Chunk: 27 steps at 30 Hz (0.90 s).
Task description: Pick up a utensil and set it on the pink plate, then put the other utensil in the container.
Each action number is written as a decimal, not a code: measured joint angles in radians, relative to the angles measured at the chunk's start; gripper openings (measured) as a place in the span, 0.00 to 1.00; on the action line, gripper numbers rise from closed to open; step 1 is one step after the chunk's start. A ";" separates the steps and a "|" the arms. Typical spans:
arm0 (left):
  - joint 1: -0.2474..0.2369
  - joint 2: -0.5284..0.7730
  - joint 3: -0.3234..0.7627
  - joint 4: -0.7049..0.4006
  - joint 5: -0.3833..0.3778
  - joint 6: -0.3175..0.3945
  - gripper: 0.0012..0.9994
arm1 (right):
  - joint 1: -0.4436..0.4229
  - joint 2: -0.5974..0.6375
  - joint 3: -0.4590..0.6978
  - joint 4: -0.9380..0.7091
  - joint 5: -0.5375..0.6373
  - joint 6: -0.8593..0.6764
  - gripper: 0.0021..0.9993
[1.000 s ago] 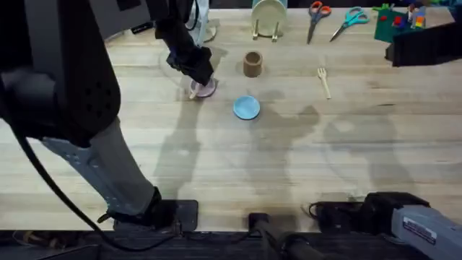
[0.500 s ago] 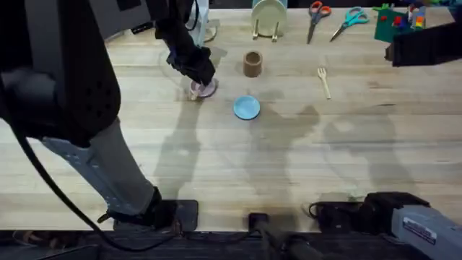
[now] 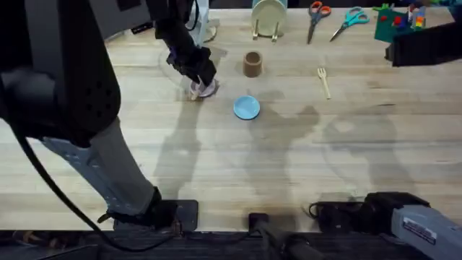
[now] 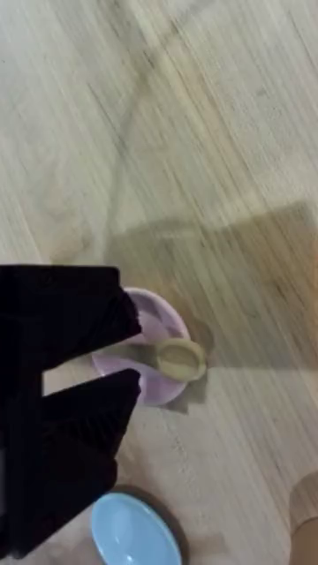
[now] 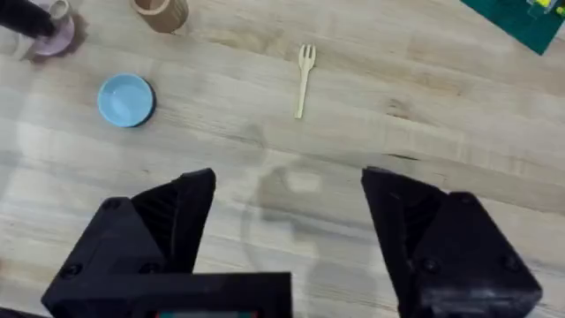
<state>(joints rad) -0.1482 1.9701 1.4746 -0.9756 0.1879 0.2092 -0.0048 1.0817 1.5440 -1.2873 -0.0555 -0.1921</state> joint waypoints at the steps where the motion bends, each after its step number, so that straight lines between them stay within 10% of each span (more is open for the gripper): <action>1: 0.000 0.000 0.000 0.000 0.000 0.000 0.24 | 0.000 0.000 0.000 0.000 0.000 0.000 1.00; 9: 0.000 -0.008 0.000 -0.018 -0.001 0.003 0.39 | 0.000 0.000 0.000 0.000 0.000 0.000 1.00; 14: 0.000 -0.081 0.000 -0.038 -0.004 0.015 0.98 | 0.000 0.000 0.000 0.000 0.000 0.000 1.00; 27: 0.000 -0.390 0.000 -0.146 -0.005 0.063 1.00 | 0.000 0.000 0.000 0.000 0.000 0.000 1.00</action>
<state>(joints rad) -0.1482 1.5805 1.4746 -1.1214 0.1833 0.2718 -0.0048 1.0817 1.5440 -1.2873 -0.0555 -0.1921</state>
